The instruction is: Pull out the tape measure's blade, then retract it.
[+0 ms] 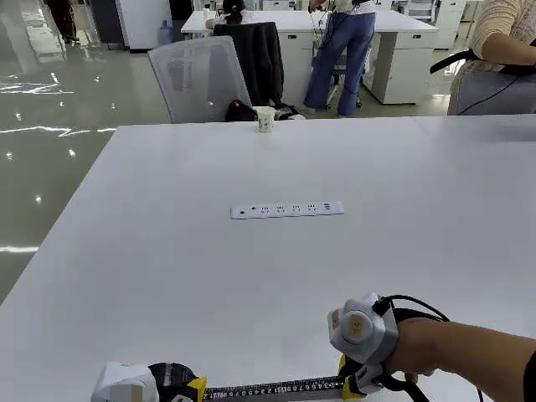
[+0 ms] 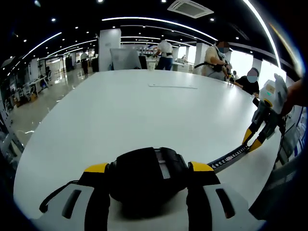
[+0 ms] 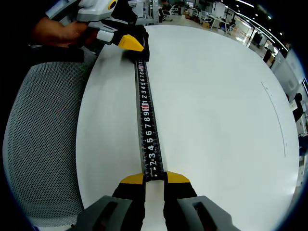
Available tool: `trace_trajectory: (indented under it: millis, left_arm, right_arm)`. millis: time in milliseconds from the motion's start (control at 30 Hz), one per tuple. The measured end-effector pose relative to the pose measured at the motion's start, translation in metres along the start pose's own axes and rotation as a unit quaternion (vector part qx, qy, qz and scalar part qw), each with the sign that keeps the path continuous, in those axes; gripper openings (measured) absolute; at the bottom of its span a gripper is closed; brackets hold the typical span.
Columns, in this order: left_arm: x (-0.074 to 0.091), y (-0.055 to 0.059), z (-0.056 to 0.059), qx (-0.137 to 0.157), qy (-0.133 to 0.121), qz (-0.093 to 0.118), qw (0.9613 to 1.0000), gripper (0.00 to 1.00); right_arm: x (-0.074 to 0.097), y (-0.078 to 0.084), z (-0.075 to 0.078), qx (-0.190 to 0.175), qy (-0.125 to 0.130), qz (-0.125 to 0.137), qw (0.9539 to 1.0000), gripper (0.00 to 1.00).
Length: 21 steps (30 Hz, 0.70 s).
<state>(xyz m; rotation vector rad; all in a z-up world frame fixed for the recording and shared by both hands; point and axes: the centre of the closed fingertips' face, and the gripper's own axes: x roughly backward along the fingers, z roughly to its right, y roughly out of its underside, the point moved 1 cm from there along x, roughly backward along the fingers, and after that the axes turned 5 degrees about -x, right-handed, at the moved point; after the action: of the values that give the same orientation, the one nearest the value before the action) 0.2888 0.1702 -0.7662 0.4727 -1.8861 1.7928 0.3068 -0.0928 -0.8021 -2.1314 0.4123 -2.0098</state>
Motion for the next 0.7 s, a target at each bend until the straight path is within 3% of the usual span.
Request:
trace_trajectory:
  millis: [700]
  left_arm:
    - [-0.0018, -0.0005, -0.0005, -0.001, 0.001, 0.002, 1.0000, 0.59]
  right_arm:
    - [-0.0030, -0.0074, -0.0012, 0.007, -0.002, 0.000, 1.0000, 0.11]
